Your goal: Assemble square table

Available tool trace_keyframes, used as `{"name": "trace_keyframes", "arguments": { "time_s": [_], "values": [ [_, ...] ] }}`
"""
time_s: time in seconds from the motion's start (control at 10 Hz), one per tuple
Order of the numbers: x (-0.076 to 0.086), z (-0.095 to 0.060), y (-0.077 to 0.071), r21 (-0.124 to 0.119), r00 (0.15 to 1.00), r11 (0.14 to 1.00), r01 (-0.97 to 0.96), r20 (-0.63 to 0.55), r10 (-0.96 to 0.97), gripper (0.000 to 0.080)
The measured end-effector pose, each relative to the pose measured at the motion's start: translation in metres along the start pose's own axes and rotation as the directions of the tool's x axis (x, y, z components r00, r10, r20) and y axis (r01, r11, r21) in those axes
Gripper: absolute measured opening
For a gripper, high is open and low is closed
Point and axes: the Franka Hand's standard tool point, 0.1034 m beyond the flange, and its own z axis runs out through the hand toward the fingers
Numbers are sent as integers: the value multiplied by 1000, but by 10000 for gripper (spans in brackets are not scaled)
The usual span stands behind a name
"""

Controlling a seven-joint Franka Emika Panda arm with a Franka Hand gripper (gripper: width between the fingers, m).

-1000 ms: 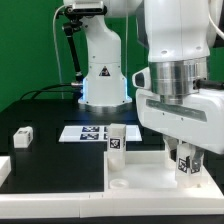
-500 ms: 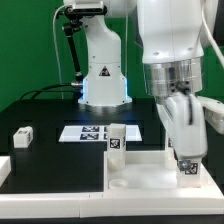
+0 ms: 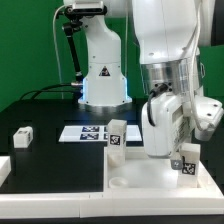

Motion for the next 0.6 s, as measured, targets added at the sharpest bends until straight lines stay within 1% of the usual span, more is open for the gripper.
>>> {"name": "trace_keyframes", "arguments": {
  "time_s": [0.1, 0.2, 0.3, 0.4, 0.5, 0.6],
  "values": [
    [0, 0, 0, 2, 1000, 1000, 25, -3, -25, 303],
    [1, 1, 1, 0, 999, 999, 34, -4, -34, 394],
    [1, 1, 1, 0, 999, 999, 35, -4, -35, 394],
    [1, -1, 1, 5, 998, 998, 55, -2, -55, 533],
    [2, -10, 2, 12, 997, 997, 81, 5, -81, 613],
    [3, -22, 3, 20, 993, 993, 113, 13, -114, 613]
  ]
}}
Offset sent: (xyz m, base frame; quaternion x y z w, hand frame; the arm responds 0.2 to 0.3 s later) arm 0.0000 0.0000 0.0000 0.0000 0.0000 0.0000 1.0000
